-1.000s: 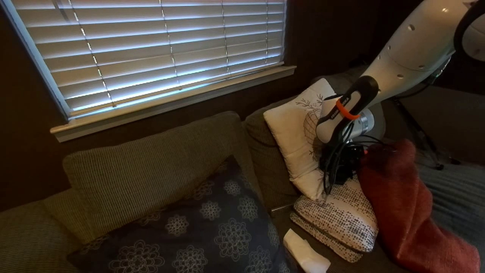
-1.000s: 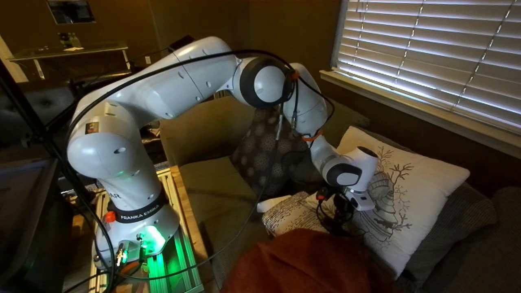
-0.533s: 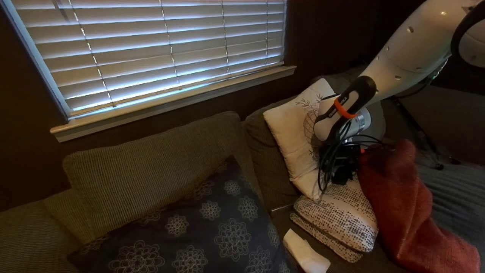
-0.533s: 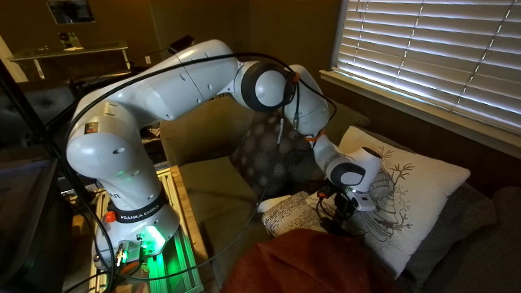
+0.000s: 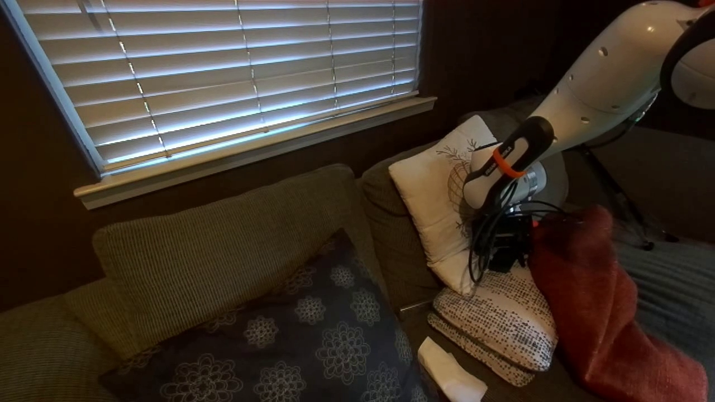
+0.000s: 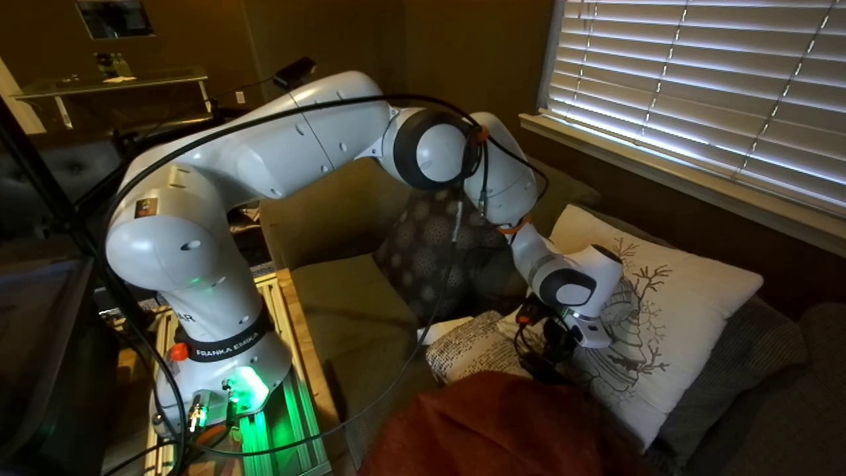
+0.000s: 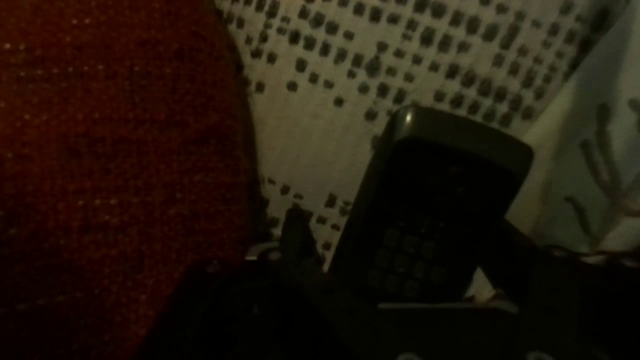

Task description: Uncover the remote, then move it

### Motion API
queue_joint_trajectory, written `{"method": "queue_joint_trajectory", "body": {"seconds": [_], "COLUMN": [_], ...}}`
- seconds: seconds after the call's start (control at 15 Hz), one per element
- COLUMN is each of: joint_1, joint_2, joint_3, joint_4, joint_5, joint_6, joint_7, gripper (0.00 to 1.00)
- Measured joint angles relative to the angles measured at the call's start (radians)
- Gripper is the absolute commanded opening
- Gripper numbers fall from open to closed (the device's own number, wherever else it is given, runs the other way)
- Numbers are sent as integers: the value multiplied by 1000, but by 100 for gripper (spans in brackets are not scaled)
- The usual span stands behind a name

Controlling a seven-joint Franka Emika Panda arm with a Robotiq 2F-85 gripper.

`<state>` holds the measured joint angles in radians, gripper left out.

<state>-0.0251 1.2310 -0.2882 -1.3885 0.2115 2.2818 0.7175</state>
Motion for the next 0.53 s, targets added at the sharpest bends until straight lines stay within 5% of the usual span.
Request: {"method": "queue_joint_trajectory", "body": {"seconds": [0.13, 0.53], "joint_1": [0, -9], "joint_2": [-1, -4], "joint_3": [3, 13], "joint_4": [6, 4], "joint_5": [0, 0], "joint_6": [0, -1], "joint_7": [0, 0], "gripper": [42, 40]}}
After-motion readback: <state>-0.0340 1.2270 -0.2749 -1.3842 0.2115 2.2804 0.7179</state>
